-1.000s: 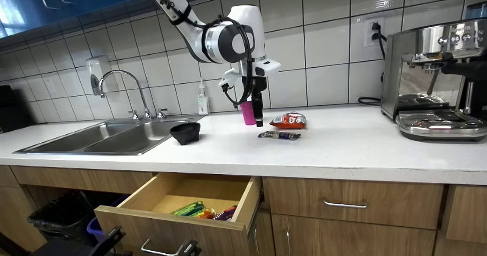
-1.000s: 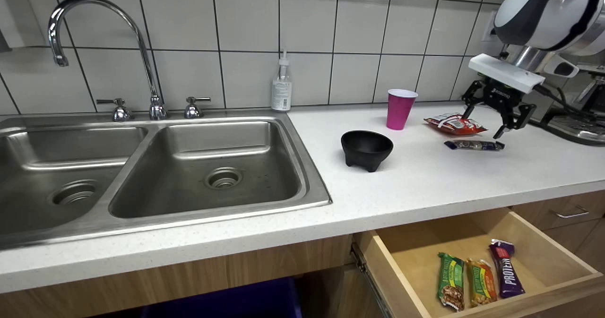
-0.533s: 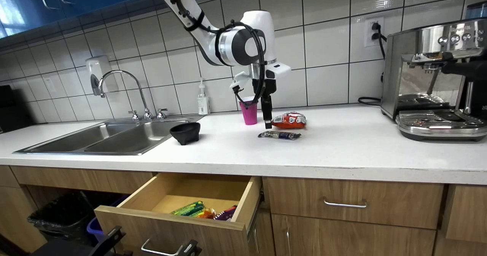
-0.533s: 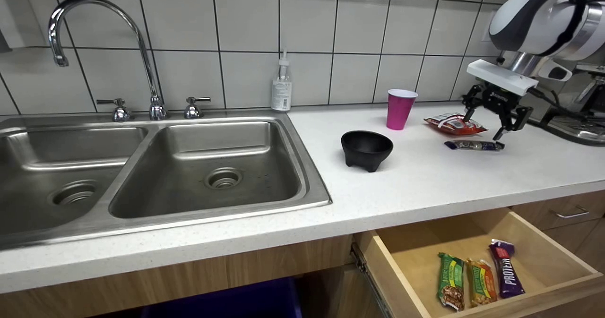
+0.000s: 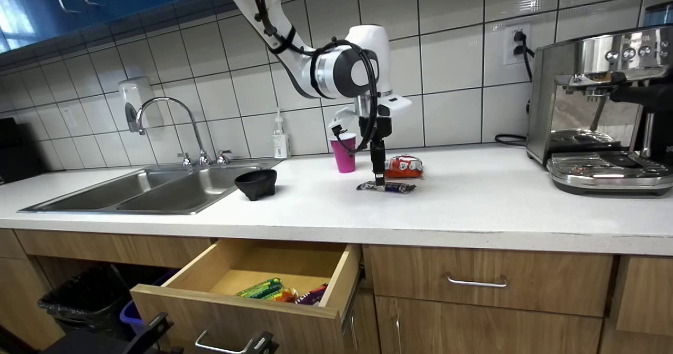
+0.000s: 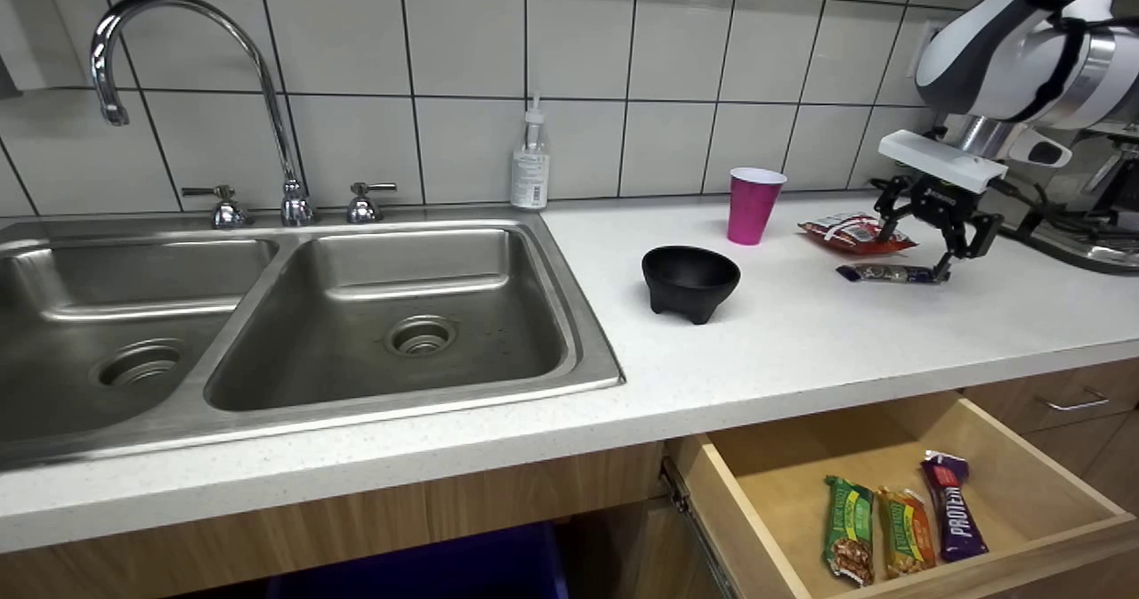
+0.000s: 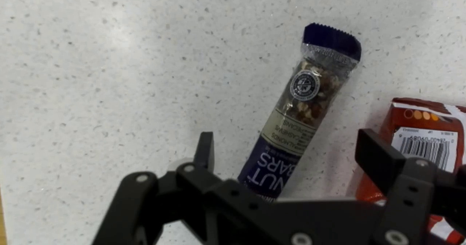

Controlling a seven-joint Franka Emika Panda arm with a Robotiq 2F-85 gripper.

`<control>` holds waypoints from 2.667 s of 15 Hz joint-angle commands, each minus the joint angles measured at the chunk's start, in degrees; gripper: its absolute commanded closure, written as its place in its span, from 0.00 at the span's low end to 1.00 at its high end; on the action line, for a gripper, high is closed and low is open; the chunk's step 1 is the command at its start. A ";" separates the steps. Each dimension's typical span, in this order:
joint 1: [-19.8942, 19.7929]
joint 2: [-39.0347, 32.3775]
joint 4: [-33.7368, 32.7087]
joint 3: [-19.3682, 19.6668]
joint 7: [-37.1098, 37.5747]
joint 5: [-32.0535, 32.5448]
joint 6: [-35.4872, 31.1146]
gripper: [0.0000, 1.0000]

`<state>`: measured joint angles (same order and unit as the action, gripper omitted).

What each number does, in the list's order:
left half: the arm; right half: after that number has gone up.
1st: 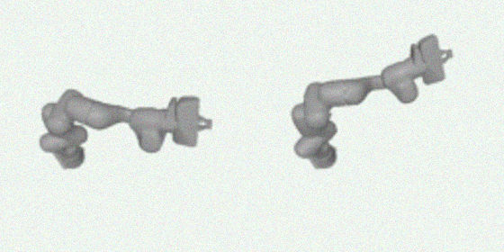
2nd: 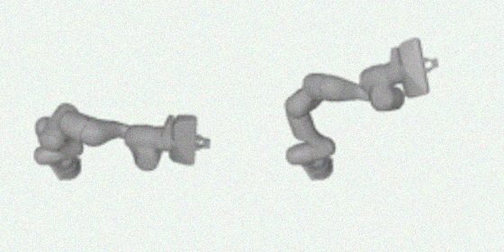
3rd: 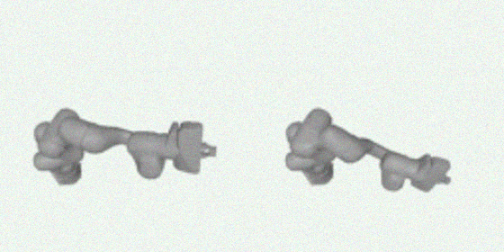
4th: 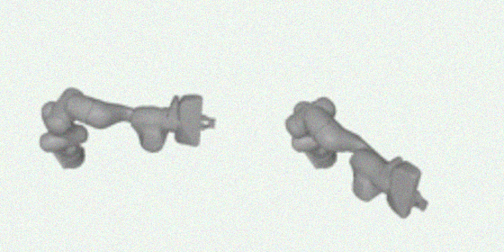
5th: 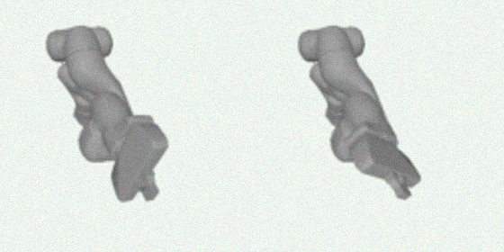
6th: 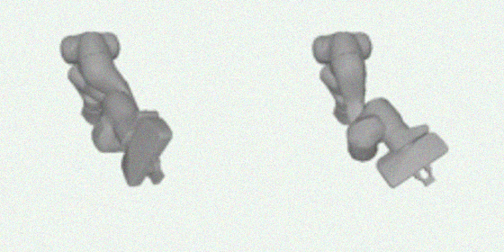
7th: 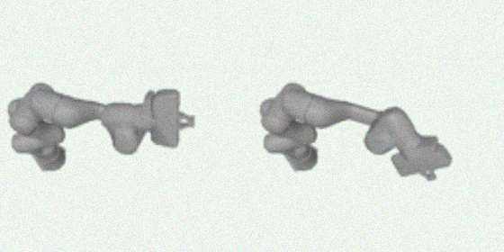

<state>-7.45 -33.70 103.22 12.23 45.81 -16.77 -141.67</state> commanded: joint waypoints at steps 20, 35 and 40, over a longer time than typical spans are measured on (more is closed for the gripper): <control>-1.18 -8.50 -12.63 0.78 5.37 0.70 8.99 0.00; -1.28 -8.91 -13.10 0.67 5.25 0.54 9.29 0.81; -0.93 -6.82 -10.47 0.37 4.31 0.35 7.59 0.93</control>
<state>-8.07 -42.23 91.71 13.31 49.65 -16.69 -134.36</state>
